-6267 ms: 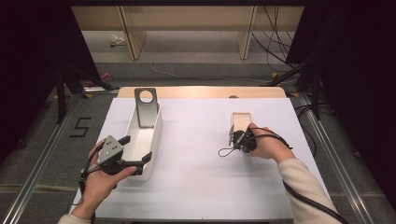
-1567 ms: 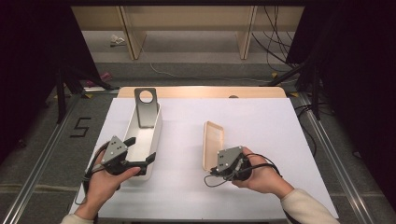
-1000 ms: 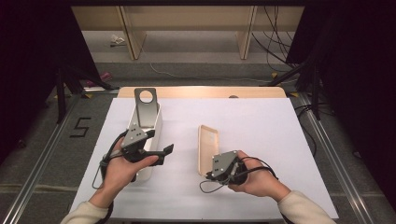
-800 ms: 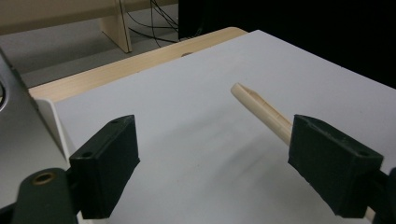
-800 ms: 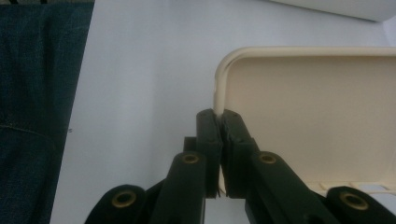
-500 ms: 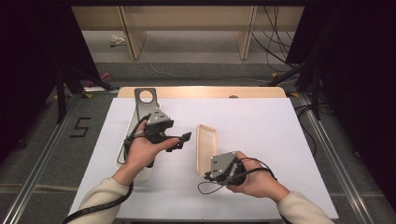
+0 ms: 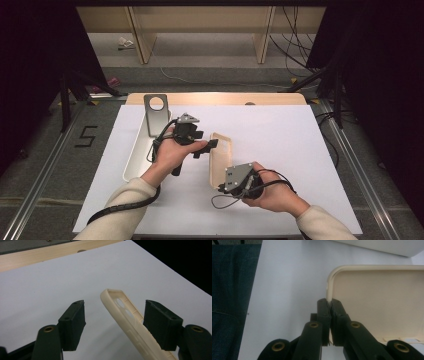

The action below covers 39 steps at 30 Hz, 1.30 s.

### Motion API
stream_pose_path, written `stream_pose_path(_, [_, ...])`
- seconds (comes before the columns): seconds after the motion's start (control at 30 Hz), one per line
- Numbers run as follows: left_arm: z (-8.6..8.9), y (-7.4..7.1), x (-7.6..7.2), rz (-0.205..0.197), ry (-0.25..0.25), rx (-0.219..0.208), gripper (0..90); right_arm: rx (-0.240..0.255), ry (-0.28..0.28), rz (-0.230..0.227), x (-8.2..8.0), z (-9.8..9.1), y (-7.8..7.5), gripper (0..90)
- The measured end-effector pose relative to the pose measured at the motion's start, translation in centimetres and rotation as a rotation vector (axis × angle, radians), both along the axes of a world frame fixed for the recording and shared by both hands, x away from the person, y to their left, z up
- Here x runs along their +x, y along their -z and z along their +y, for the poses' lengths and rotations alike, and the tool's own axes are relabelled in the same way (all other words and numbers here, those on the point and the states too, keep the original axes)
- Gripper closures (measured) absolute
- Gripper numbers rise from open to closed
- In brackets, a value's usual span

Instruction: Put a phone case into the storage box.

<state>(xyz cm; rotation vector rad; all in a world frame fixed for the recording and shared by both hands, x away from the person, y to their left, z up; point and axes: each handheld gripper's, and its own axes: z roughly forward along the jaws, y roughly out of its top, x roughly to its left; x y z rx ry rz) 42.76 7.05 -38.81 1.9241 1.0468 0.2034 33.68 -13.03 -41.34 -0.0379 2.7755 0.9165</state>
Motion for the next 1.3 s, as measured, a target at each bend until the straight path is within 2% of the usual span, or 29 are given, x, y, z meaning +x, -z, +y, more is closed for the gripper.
stream_pose_path(0.1, [-0.3, 0.0, 0.3, 0.026, -0.005, 0.001, 39.0, -0.003, -0.002, -0.003, 0.0, 0.0, 0.0, 87.6])
stream_pose_path(0.13, [-0.4, -0.1, 0.5, 0.047, -0.004, -0.005, 42.3, -0.003, -0.001, -0.009, -0.1, 0.0, -0.1, 87.6])
stream_pose_path(0.17, [-0.4, -0.1, 0.5, 0.047, -0.004, -0.005, 44.1, -0.003, -0.001, -0.009, -0.1, 0.0, -0.1, 87.6])
stream_pose_path(0.2, [-0.4, -0.1, 0.6, 0.075, -0.008, -0.013, 45.9, -0.005, -0.002, -0.012, -0.1, 0.1, -0.1, 87.6])
stream_pose_path(0.4, [-0.4, 0.0, 1.0, 0.115, -0.014, -0.030, 53.6, 0.000, -0.008, -0.016, -0.2, 0.1, -0.3, 87.6])
stream_pose_path(0.57, [-0.4, 0.0, 1.2, 0.139, -0.025, -0.058, 66.6, -0.004, -0.010, -0.016, -0.2, 0.2, -0.2, 87.6])
stream_pose_path(0.7, [-0.3, -0.2, 1.1, 0.151, -0.031, -0.084, 69.2, -0.007, -0.010, -0.022, -0.2, 0.2, -0.1, 87.6])
stream_pose_path(0.9, [-0.7, -1.2, -0.4, 0.103, -0.019, -0.174, 77.6, -0.036, 0.004, -0.017, 0.2, 0.4, 0.7, 87.1])
stream_pose_path(1.0, [-0.8, -1.7, -1.0, 0.068, -0.006, -0.180, 81.6, -0.046, 0.033, -0.018, 0.4, 0.3, 1.0, 86.5])
stream_pose_path(1.03, [-0.8, -2.1, -1.5, 0.021, 0.006, -0.145, 81.6, -0.041, 0.050, -0.039, 0.6, 0.2, 1.0, 82.6])
stream_pose_path(1.07, [-0.8, -2.1, -1.5, 0.021, 0.006, -0.145, 81.7, -0.041, 0.050, -0.039, 0.6, 0.2, 1.0, 82.6])
stream_pose_path(1.1, [-0.7, -2.2, -1.7, 0.002, 0.013, -0.149, 81.7, -0.017, 0.082, -0.031, 0.9, 0.0, 1.0, 75.9])
stream_pose_path(1.13, [-0.7, -2.2, -1.7, 0.002, 0.013, -0.149, 81.6, -0.002, 0.099, -0.039, 1.0, -0.2, 1.0, 72.0])
stream_pose_path(1.17, [-0.5, -2.3, -1.8, -0.014, 0.010, -0.152, 81.6, 0.011, 0.128, -0.057, 1.2, -0.3, 1.0, 68.6])
stream_pose_path(1.2, [-0.4, -2.3, -1.9, -0.026, 0.008, -0.145, 81.6, 0.011, 0.128, -0.057, 1.2, -0.3, 1.0, 68.6])
stream_pose_path(1.23, [0.0, -2.1, -2.1, -0.072, 0.003, -0.121, 81.6, 0.036, 0.153, -0.055, 1.4, -0.5, 0.9, 59.3])
stream_pose_path(1.3, [0.2, -2.1, -2.2, -0.081, 0.002, -0.116, 81.6, 0.069, 0.193, -0.046, 1.6, -0.7, 0.9, 50.0])
